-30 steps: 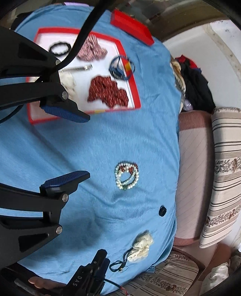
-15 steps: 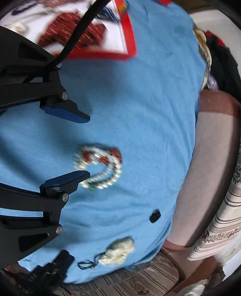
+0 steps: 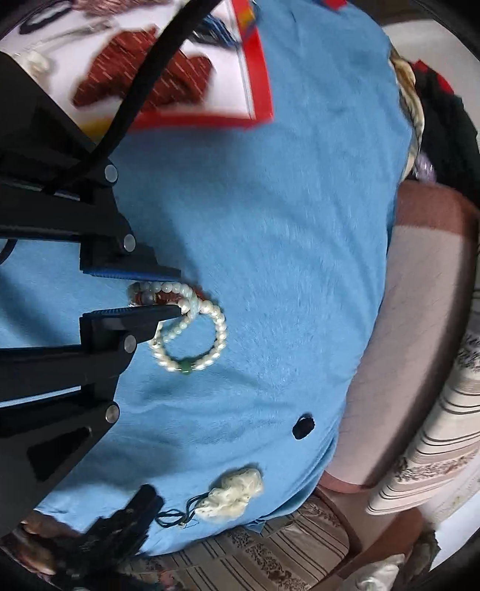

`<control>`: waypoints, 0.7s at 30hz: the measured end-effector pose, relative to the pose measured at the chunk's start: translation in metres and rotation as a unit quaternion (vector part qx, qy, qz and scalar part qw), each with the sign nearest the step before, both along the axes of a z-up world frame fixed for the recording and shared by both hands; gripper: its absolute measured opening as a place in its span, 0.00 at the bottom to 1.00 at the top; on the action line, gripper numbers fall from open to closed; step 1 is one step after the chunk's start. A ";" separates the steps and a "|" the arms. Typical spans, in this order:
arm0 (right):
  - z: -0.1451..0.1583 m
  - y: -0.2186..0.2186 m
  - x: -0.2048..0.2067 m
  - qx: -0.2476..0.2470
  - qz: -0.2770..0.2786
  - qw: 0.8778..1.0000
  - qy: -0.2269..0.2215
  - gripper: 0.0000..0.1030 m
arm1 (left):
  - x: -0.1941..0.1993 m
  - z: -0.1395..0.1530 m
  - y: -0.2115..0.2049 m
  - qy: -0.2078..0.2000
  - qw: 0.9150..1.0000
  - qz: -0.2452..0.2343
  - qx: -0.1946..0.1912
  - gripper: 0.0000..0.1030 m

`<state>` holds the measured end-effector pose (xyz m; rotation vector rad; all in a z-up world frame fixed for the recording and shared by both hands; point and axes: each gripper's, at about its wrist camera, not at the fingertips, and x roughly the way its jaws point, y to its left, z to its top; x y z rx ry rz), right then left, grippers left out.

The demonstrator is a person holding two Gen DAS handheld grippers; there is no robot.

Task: Organize jewelry
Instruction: 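Move both tools to the bracelets lying on the blue cloth, then grasp the red bead bracelet with the left tool while the right tool grasps the white pearl bracelet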

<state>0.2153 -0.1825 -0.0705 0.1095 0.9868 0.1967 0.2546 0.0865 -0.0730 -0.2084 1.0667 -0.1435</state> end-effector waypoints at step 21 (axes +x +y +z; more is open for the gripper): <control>-0.020 0.114 0.059 0.051 0.122 0.991 0.024 0.49 | -0.043 -0.030 0.009 0.021 1.000 0.004 -0.018 0.36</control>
